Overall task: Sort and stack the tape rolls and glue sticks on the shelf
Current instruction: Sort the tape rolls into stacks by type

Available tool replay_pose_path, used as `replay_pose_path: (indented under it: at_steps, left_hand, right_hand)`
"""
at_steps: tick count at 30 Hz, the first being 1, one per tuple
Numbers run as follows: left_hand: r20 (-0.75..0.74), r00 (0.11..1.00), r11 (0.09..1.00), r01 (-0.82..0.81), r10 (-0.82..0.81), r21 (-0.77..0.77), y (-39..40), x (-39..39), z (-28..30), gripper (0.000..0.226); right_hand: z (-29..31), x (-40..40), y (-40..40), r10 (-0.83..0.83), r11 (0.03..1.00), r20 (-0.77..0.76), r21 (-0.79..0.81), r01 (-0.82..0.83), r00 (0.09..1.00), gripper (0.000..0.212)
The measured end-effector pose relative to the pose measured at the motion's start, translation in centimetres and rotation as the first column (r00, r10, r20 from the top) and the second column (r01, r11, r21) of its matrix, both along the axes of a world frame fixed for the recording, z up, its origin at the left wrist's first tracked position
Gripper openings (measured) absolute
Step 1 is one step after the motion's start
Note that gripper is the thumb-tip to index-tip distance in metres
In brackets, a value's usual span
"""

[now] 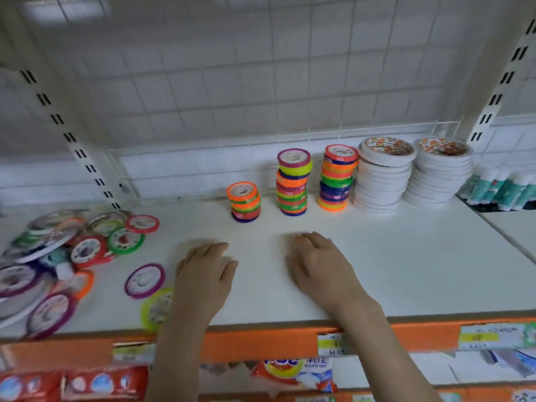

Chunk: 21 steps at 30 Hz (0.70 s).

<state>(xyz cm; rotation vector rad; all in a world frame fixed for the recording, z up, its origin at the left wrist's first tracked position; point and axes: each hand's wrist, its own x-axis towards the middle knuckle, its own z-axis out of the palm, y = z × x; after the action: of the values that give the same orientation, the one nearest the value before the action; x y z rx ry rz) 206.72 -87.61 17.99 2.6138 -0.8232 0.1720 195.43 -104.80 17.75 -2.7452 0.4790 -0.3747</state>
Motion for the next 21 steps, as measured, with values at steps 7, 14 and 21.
replay_pose_path:
  at_steps: [7,14,21]
  left_hand:
    - [-0.023,0.998,0.998,-0.061,0.06,-0.029,7.6,3.9,0.3,0.037]
    - [-0.035,0.997,0.996,-0.077,0.075,-0.051,13.1,6.8,0.7,0.03]
    - [-0.013,0.997,0.995,0.076,-0.077,-0.07,15.2,7.9,0.9,0.02]
  right_hand:
    - [-0.2,4.9,7.4,0.076,0.997,0.009,-0.001,-0.076,0.997,0.043]
    - [-1.5,8.1,13.0,0.082,0.996,0.076,0.02,-0.083,0.994,0.039]
    - [-1.3,8.7,14.6,0.096,0.995,0.069,0.009,-0.097,0.993,0.036]
